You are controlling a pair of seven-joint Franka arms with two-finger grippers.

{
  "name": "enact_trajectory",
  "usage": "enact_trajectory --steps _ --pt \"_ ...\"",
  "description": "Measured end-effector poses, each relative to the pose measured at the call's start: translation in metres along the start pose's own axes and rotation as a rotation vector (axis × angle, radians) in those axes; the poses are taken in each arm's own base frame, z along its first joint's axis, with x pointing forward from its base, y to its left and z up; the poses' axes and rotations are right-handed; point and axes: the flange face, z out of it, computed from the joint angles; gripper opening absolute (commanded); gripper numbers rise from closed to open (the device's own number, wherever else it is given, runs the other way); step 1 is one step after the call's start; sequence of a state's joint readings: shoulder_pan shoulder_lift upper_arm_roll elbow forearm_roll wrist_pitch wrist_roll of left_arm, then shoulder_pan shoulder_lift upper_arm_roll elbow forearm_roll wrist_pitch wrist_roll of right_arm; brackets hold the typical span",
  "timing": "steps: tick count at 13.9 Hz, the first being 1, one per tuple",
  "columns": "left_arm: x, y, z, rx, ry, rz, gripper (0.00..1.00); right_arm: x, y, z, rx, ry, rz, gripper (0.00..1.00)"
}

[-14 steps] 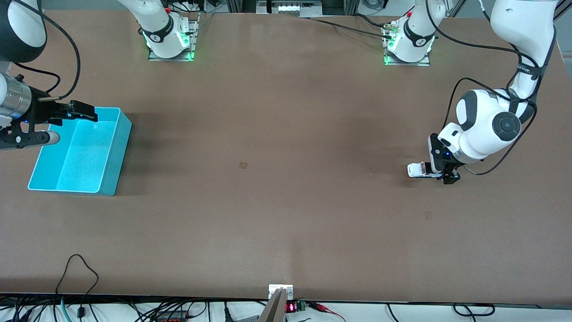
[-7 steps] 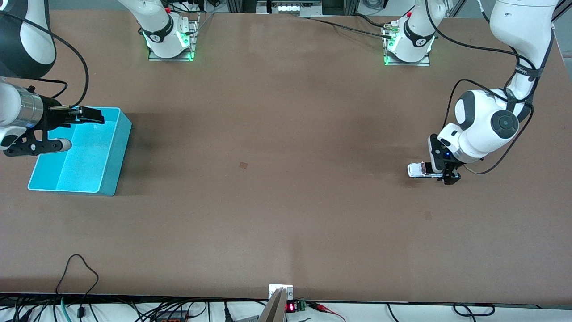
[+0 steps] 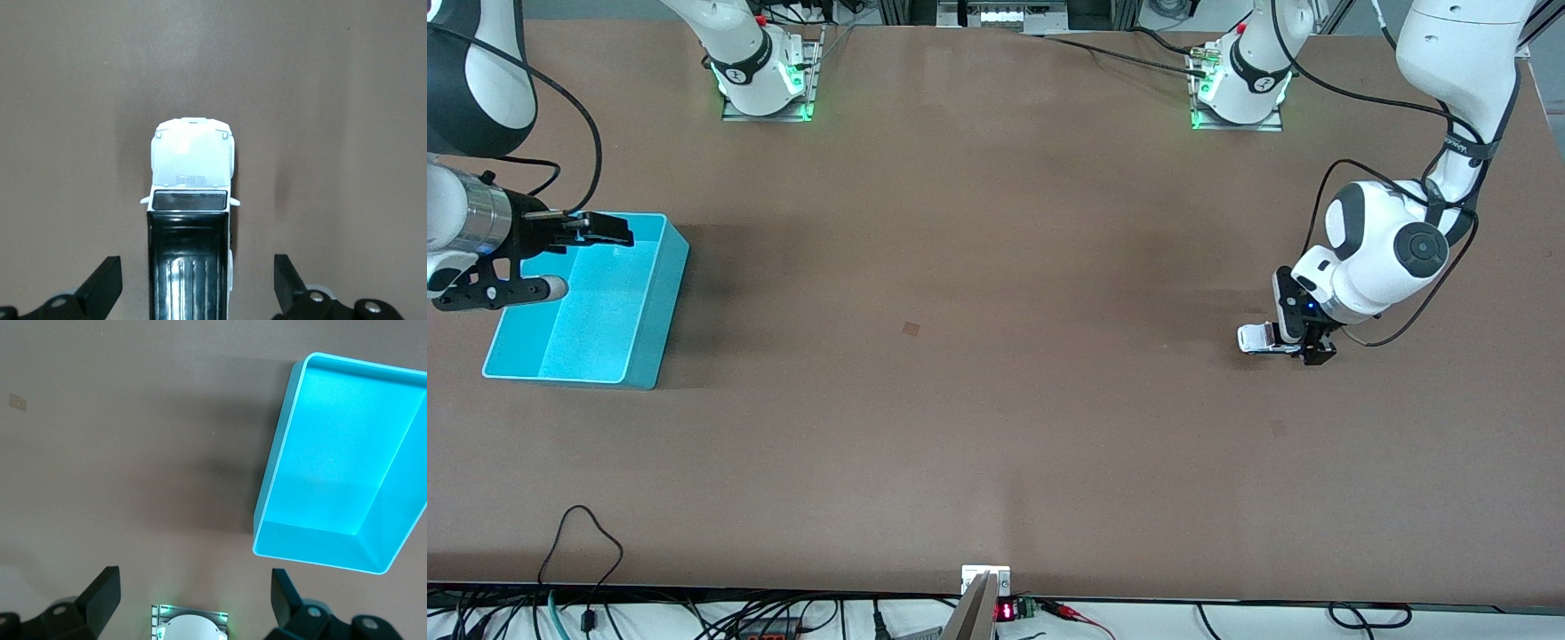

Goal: Wind and store white jeep toy
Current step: 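Close the left gripper on the jeep, pressing it onto the table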

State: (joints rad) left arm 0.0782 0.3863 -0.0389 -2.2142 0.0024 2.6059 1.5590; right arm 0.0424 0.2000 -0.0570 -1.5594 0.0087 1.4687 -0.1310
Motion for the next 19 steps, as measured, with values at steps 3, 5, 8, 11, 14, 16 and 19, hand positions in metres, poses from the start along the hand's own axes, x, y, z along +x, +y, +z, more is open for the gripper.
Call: enact_trajectory --steps 3,5,8,11,14,16,19 --pt "0.0000 0.0005 0.0020 -0.003 0.000 0.000 0.92 0.0000 0.0000 -0.0003 0.000 0.001 0.000 1.00" --pt "0.0003 0.0009 0.0029 -0.005 0.000 0.001 0.79 0.0000 0.0000 -0.0004 0.000 0.001 0.000 1.00" --pt "0.0007 0.0013 0.0037 -0.005 0.001 0.003 0.75 0.0000 -0.0001 -0.0004 0.000 0.001 -0.001 1.00" --pt "0.0015 0.0012 0.0036 -0.004 0.001 0.005 0.73 -0.0001 -0.0001 -0.0004 0.000 0.000 -0.001 1.00" --pt "0.0076 0.0012 0.0035 -0.003 0.005 0.016 0.62 -0.0003 -0.0002 -0.0002 0.000 -0.002 -0.001 1.00" --pt "0.0092 0.0001 0.0024 0.006 0.007 0.019 0.61 -0.0005 -0.0002 0.0000 0.000 -0.003 -0.001 1.00" --pt "0.0092 -0.0003 0.0022 0.011 0.007 0.019 0.62 -0.0005 -0.0003 0.0000 0.000 -0.004 -0.001 1.00"
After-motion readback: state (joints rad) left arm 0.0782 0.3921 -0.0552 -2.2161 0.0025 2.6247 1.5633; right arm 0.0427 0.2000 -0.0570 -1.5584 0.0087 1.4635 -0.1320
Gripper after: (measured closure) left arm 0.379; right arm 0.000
